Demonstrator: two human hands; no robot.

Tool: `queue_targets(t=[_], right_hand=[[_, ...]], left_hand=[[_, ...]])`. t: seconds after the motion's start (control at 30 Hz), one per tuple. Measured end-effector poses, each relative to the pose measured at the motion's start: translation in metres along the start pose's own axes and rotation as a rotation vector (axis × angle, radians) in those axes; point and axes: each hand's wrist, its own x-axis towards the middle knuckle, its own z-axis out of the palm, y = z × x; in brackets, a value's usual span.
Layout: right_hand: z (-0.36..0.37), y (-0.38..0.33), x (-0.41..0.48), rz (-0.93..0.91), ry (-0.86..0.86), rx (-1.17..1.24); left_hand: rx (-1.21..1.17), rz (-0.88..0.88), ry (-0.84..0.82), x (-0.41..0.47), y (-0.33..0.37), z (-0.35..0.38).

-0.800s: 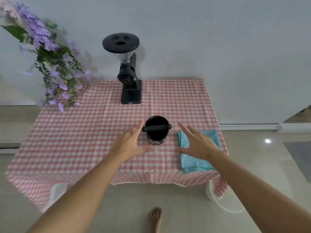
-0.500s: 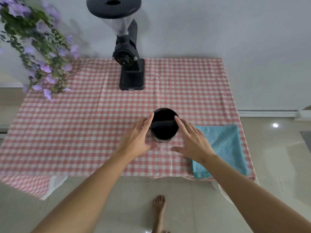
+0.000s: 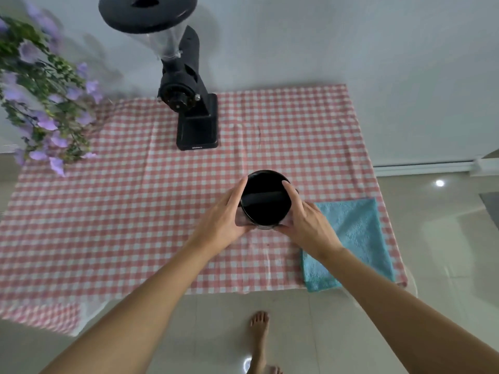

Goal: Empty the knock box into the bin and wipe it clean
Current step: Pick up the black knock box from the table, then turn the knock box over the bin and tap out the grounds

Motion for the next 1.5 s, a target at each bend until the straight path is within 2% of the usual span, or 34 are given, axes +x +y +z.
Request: queue_targets(t=[0.23,0.4,0.5,0.7,0.9,1.07,1.33,1.5], right_hand=[[-0.078,0.049,-0.049,0.111,0.075,-0.039],[-0.125,0.113,-0.117,0.193,0.124,-0.114],[-0.143,0.15,-0.167,0.244,0.155,-0.142],[-0.165,0.22,-0.267,0.305,0.149,-0.125],[-0.155,0.286,-0.339,0.372,0.144,-0.097],[-0.114,0.336,-0.375,0.371,0.101,-0.045],[-0.012,0.402,-0.4,0.396,0.011,0.035],[0.053,0.435,-0.411,0.443,-0.036,0.072]], left_hand=[[-0.128,0.131,-0.091,0.038,0.083,0.025],[-0.152,0.252,-0.151,0.054,0.163,0.078],[-0.196,0.262,-0.175,0.05,0.214,0.118],[-0.372,0.098,-0.263,0.028,0.304,0.201],[-0.788,-0.145,-0.379,0.021,0.362,0.276],[-1.043,-0.432,-0.526,0.024,0.359,0.349],[-1.119,-0.604,-0.74,0.044,0.293,0.463],[-1.115,-0.671,-0.797,0.049,0.251,0.519]])
